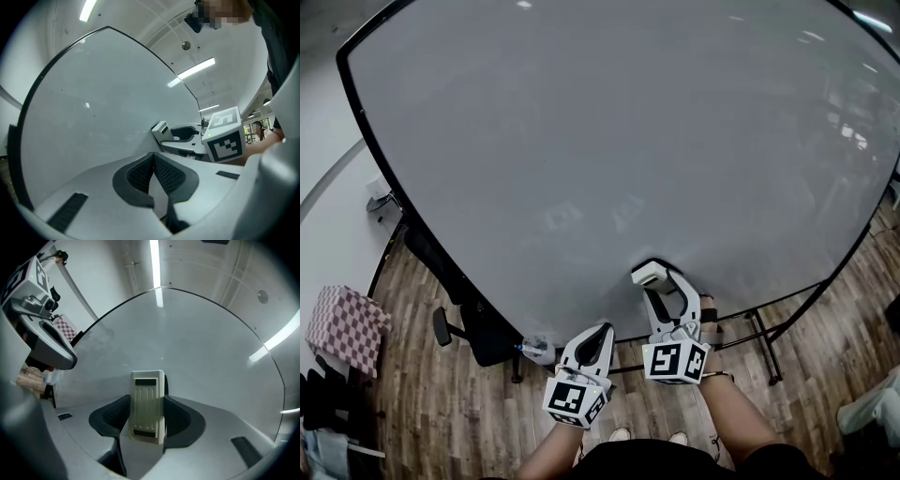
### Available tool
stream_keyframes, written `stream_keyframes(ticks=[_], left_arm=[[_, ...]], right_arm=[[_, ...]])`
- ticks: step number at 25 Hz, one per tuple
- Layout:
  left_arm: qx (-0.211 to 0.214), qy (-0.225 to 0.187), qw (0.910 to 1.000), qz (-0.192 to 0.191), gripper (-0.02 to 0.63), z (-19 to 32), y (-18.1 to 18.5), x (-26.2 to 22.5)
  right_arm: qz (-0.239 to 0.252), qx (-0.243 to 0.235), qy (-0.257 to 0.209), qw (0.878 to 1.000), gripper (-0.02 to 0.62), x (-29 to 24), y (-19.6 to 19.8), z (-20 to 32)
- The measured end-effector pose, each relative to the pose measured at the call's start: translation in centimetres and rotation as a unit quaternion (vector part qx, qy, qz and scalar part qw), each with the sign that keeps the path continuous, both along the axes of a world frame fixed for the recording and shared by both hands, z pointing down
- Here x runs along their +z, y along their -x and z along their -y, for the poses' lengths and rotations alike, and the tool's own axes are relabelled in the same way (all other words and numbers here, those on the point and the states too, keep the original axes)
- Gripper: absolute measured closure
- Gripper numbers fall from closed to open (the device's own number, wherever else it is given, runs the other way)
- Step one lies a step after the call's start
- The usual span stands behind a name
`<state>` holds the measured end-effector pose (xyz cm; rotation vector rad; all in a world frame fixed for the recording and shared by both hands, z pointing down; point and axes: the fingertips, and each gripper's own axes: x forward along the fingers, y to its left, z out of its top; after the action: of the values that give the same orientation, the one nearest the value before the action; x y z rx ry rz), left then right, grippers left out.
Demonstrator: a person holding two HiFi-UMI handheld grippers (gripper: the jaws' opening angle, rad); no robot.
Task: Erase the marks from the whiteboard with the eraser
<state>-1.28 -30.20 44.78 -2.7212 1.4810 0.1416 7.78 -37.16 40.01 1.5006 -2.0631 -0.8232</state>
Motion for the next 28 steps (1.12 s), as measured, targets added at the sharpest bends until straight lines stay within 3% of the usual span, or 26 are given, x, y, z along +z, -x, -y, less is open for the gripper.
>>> stream_keyframes(ticks=[6,17,28], left_arm=[[-0.012,0.004,0.9999,0.003,0.588,-0.4,1.6,0.2],[-0.03,0.004,0.9995,-0.012,0.588,0.0,2.5,-0.4],[-0.024,-0.001,0.9996,-0.016,0.588,0.5,1.5,-0.7]], right_arm=[[-0.037,-0.017,0.014,0.999,0.351,3.4,2.5,-0.2],[-0.059,-0.045,0.047,0.996,0.35,5.5,4.4,-0.8],[0.05,-0.058,0.026,0.997,0.348,0.2,1.5,-4.4]])
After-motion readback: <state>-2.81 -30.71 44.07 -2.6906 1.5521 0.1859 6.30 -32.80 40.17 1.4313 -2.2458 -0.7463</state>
